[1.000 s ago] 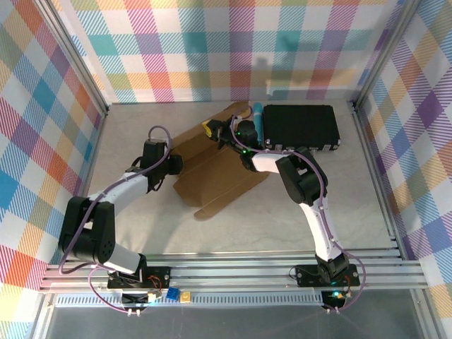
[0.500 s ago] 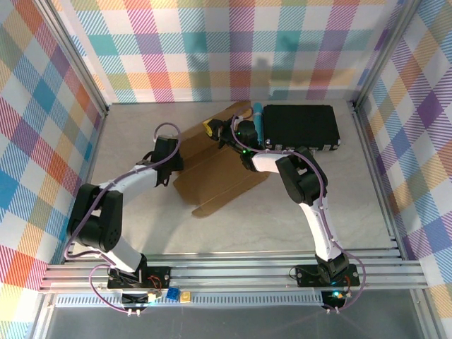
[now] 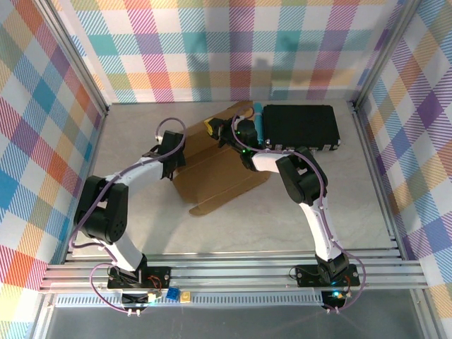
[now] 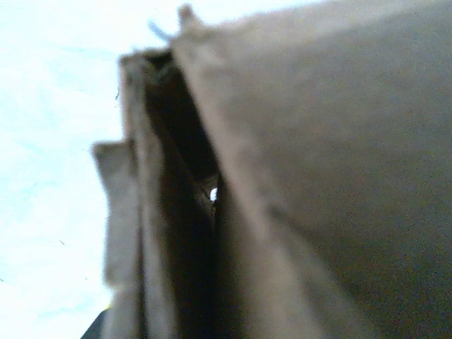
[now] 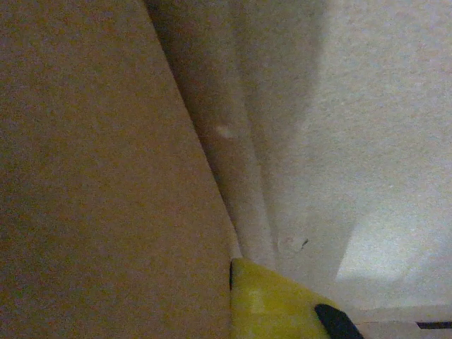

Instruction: Fold the paper box

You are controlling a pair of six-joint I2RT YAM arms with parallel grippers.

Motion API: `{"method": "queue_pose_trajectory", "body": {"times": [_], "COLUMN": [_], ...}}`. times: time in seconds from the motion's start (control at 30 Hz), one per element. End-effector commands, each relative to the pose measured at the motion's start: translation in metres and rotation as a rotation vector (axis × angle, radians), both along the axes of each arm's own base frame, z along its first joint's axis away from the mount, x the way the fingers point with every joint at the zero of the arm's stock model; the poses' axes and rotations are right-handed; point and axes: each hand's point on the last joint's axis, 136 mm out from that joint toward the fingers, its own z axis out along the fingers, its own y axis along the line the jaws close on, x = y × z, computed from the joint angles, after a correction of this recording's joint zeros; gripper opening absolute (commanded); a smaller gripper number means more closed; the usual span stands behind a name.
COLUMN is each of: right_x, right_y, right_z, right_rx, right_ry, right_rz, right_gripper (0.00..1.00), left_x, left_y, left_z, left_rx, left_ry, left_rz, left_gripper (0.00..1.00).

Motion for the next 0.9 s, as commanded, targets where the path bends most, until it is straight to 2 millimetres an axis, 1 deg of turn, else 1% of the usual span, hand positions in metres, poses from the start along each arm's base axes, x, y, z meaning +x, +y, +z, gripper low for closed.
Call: {"method": "queue_pose_trajectory", "body": {"times": [0.0,0.1,0.17,0.3,0.37,0.43,0.53,0.6,0.7,0.87], "right_x": [-0.016,-0.017,-0.016,-0.016,-0.016,-0.016,-0.015,-0.015,-0.013,-0.011], "right_y": [0.017,0.021,0.023,0.025,0.025,0.025,0.024,0.024,0.023,0.022], "right_z": [-0.007,-0.003,0.002,0.000,-0.001,-0.001,-0.002,-0.002,-0.002,0.000], "right_rx": [-0.011,-0.011,-0.008,-0.012,-0.011,-0.010,-0.009,-0.009,-0.005,0.004], "right_ry": [0.064,0.068,0.064,0.075,0.078,0.080,0.082,0.085,0.094,0.106], "right_rz": [0.084,0.085,0.088,0.096,0.098,0.098,0.094,0.094,0.086,0.070], "right_gripper": [0.00,0.00,0.00,0.00,0.00,0.00,0.00,0.00,0.00,0.00], "left_x": [-0.016,-0.017,-0.016,-0.010,-0.007,-0.003,0.002,0.005,0.007,0.008], "left_y": [0.023,0.027,0.026,0.022,0.019,0.017,0.014,0.014,0.014,0.020], "left_z": [-0.013,-0.017,-0.020,-0.025,-0.027,-0.027,-0.030,-0.031,-0.034,-0.041], "left_rx": [0.113,0.148,0.146,0.127,0.119,0.113,0.096,0.099,0.101,0.125], "left_ry": [0.108,0.145,0.153,0.153,0.151,0.140,0.132,0.135,0.138,0.168], "left_rz": [0.091,0.119,0.122,0.115,0.109,0.104,0.095,0.096,0.106,0.149], "left_gripper": [0.00,0.00,0.00,0.00,0.10,0.13,0.15,0.20,0.22,0.21]}}
